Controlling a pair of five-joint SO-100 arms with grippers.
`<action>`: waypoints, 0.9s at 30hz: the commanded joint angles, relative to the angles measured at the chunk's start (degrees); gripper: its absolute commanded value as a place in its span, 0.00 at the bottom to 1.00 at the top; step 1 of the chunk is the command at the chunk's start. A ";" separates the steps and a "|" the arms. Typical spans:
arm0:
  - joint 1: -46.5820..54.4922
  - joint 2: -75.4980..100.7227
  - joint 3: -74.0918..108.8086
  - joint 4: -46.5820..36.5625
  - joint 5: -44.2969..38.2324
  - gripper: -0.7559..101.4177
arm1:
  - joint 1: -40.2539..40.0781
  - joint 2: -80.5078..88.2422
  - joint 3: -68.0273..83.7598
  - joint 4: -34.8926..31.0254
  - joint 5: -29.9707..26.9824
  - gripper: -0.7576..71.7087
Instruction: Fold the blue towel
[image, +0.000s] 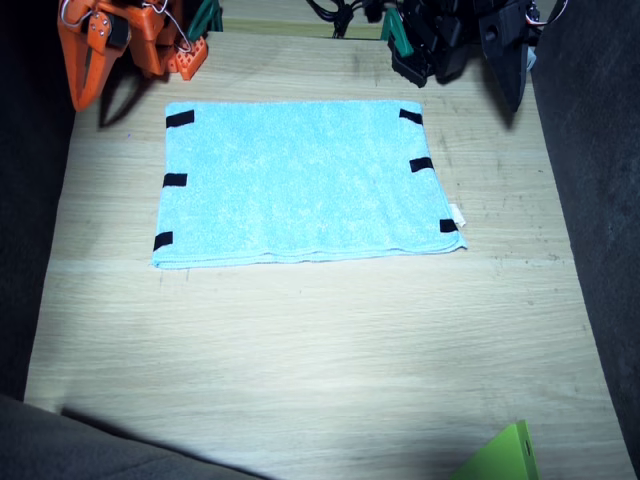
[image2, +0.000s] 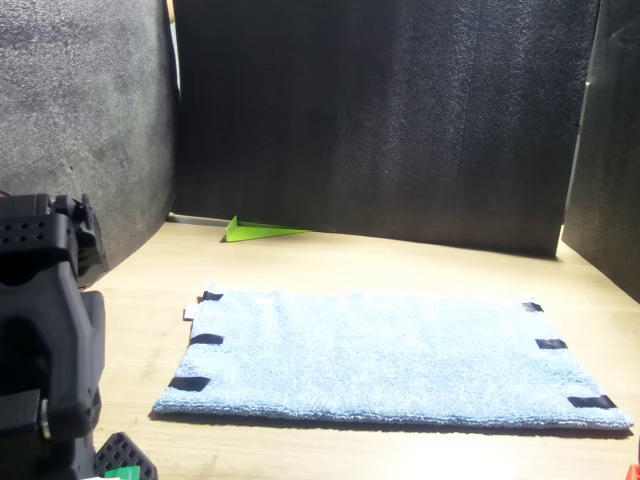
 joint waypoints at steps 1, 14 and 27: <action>8.53 0.97 0.70 0.88 -1.14 0.00 | -5.80 0.26 -0.35 1.05 0.70 0.01; 7.47 0.97 0.62 0.79 -0.26 0.00 | -7.21 0.26 -0.35 1.05 1.49 0.01; 4.92 0.88 0.62 0.35 3.16 0.00 | -7.21 0.35 -0.35 1.05 1.49 0.01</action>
